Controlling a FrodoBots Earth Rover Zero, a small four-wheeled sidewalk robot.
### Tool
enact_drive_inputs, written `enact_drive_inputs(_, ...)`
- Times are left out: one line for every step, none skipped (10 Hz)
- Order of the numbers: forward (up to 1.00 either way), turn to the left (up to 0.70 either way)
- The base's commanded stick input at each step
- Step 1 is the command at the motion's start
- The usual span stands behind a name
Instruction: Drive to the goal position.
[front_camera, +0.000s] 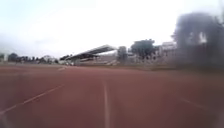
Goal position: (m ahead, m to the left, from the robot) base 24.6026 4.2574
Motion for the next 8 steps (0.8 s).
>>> enact_drive_inputs(0.70, 0.00)
enact_drive_inputs(0.70, 0.00)
enact_drive_inputs(0.70, 0.00)
enact_drive_inputs(0.70, 0.00)
enact_drive_inputs(0.70, 0.00)
enact_drive_inputs(0.70, 0.00)
enact_drive_inputs(0.70, 0.00)
enact_drive_inputs(0.70, 0.00)
